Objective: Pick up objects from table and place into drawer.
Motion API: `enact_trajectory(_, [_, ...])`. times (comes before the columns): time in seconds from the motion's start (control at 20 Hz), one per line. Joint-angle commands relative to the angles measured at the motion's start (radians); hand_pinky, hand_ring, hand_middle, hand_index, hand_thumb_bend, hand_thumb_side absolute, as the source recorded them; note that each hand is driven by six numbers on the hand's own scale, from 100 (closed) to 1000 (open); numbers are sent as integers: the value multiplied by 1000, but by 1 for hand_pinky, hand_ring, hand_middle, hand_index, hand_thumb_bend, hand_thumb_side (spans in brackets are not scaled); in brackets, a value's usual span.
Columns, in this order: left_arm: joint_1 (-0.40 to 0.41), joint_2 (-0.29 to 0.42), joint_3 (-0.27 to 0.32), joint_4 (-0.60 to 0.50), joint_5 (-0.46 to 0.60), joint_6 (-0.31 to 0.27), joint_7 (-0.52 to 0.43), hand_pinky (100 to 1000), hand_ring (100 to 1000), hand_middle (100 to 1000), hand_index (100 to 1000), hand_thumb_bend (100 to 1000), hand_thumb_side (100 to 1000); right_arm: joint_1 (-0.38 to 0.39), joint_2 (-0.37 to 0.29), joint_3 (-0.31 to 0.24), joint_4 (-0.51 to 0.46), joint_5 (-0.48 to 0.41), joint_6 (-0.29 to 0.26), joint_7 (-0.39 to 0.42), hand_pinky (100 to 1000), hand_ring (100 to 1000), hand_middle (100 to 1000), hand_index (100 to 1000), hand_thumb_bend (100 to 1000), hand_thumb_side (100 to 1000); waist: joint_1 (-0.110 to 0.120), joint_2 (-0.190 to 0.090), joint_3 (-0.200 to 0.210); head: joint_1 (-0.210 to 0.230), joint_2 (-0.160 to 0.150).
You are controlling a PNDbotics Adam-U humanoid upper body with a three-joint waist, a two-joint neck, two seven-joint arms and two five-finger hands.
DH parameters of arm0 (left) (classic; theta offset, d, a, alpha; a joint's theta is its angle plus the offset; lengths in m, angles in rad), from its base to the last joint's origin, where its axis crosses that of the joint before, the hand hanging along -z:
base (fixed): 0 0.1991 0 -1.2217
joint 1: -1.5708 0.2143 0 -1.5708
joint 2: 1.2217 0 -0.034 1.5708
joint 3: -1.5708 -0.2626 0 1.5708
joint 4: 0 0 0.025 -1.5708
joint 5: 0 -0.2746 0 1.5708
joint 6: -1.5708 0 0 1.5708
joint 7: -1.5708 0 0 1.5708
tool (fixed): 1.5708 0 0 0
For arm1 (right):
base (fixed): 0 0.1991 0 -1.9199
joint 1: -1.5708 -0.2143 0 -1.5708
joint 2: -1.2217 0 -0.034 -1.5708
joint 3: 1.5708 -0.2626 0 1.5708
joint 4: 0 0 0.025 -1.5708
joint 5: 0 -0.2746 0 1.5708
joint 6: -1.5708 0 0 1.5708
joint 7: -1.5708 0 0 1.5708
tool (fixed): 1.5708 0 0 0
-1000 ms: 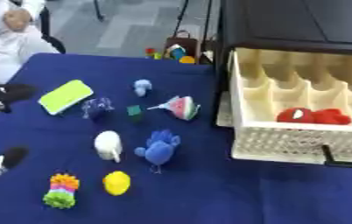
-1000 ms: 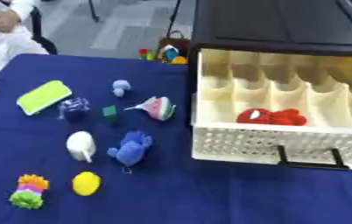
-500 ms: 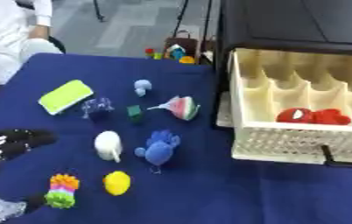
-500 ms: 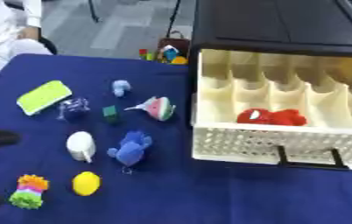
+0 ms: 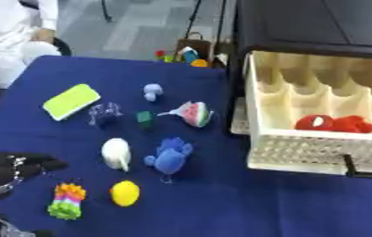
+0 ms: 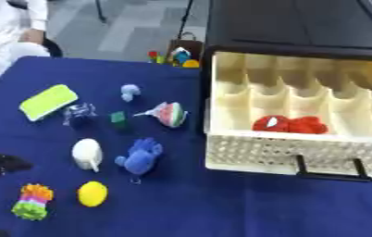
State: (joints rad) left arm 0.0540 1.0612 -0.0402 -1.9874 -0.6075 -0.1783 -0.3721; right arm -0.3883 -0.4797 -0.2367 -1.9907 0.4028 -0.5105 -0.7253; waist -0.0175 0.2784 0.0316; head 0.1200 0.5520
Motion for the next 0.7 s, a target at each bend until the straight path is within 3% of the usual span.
enact_trajectory(0.05, [-19, 50, 11, -13, 19, 9, -55, 713, 844, 837, 949, 635, 859, -6, -17, -6, -9, 7, -23, -31, 707, 758, 649, 771, 100, 1000, 5, -12, -1, 3, -7])
enact_trajectory(0.45, [-67, 67, 29, -13, 64, 25, -187, 694, 841, 828, 930, 601, 824, -1, -14, -7, -9, 10, -17, -36, 708, 758, 647, 770, 100, 1000, 7, -8, -8, 7, -6])
enact_trajectory(0.7, [-84, 77, 33, -13, 82, 39, -223, 687, 838, 821, 905, 599, 801, 0, -11, -8, -9, 12, -13, -37, 709, 759, 644, 770, 100, 1000, 7, -2, -11, 13, -8])
